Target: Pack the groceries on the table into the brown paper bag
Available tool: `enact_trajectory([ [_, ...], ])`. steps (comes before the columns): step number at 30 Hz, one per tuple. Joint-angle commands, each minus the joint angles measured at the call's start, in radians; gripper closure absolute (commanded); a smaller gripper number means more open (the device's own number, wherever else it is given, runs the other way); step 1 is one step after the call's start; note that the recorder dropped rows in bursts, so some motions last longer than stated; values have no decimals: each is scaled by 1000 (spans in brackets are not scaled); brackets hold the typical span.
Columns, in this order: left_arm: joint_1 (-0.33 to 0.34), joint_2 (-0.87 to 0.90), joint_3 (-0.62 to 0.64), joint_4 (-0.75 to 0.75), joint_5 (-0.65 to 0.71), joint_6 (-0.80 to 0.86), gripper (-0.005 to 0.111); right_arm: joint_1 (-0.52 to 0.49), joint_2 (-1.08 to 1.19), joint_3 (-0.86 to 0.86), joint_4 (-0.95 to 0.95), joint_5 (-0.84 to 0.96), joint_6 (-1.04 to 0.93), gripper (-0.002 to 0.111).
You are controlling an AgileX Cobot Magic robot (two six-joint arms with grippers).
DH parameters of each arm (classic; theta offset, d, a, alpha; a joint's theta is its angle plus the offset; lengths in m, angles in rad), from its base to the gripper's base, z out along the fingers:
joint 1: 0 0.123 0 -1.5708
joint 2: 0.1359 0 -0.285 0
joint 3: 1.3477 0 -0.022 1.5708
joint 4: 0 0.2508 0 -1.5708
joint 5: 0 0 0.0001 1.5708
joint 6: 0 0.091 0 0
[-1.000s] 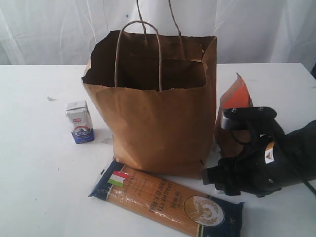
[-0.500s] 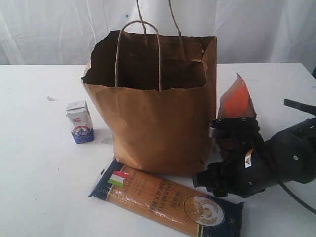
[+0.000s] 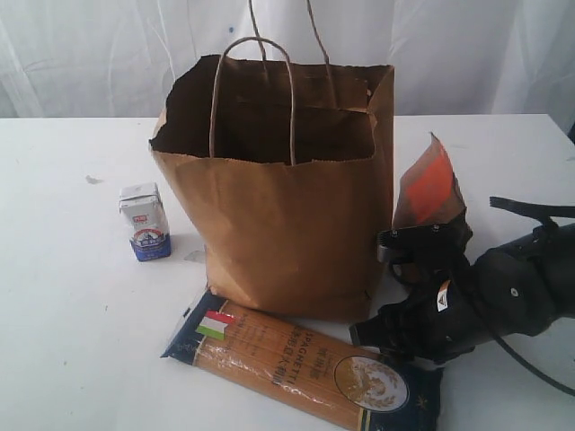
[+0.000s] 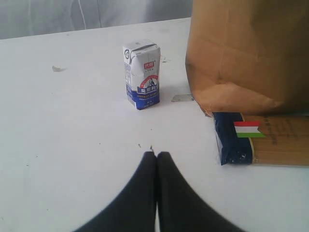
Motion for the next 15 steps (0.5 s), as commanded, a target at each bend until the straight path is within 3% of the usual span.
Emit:
enact_trajectory([
  [1,1,-5,5,-2,2,-7,107,-5,34,2,3,-1,-27,66],
  [8,1,-5,5,-2,2,-7,107,-5,41,2,3,46,-27,94],
  [15,1,-5,5,-2,2,-7,107,-3,-3,2,3,83,-29,97],
])
